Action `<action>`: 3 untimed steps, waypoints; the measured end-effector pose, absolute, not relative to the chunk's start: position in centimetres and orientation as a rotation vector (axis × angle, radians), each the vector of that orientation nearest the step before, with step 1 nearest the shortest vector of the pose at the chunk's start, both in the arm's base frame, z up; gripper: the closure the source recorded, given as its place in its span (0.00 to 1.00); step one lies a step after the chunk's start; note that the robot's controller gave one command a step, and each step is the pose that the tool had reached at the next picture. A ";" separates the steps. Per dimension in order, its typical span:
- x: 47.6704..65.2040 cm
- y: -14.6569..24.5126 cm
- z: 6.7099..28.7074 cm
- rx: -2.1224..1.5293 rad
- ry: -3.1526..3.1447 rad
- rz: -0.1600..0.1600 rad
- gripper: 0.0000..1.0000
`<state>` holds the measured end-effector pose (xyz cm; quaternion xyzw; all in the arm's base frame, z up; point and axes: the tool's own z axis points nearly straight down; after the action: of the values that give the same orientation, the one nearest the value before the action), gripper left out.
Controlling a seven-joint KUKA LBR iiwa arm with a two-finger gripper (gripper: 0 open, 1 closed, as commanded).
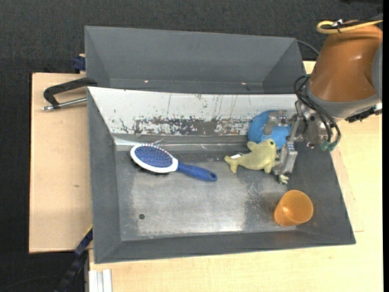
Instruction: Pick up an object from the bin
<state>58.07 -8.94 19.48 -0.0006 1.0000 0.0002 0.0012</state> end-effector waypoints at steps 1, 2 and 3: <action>57.9 -3.9 10.0 0.082 3.147 0.006 0.00; 57.8 -2.7 6.9 0.095 3.141 0.004 0.00; 57.8 -2.8 7.1 0.095 3.140 0.003 1.00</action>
Offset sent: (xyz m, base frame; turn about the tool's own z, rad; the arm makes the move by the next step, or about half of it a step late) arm -0.0006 0.0458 -0.0907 0.0577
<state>57.80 -2.78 7.08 0.0304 0.9995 0.0009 0.0003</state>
